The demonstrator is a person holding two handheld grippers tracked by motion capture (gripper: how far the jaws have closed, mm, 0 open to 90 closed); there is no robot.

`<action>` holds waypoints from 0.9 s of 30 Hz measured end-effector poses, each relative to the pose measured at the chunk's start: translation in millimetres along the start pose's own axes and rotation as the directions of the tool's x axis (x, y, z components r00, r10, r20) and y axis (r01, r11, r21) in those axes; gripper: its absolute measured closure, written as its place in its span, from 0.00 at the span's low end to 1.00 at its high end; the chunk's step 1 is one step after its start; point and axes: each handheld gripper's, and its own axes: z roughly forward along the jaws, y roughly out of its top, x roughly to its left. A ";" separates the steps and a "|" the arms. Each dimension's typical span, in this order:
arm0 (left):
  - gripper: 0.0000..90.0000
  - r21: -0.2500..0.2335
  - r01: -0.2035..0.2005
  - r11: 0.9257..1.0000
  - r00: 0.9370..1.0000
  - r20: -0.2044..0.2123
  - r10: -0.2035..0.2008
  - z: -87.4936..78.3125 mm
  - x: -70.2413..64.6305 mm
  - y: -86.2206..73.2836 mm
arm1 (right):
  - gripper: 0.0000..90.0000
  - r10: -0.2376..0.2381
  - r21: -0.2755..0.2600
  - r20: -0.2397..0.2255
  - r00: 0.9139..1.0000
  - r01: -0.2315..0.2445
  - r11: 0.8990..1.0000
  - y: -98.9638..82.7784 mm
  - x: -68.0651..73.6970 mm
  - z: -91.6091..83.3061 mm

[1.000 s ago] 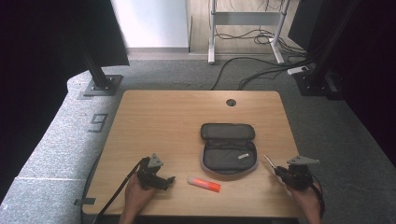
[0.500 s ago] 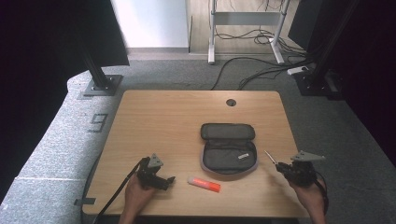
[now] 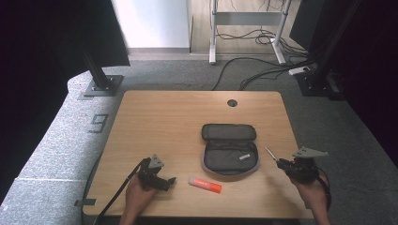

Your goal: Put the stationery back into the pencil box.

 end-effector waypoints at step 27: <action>0.00 0.000 0.000 1.000 1.000 0.000 0.000 0.0 0.0 0.0 | 0.87 -0.092 -0.010 -0.066 0.994 0.091 0.996 46.8 20.0 12.2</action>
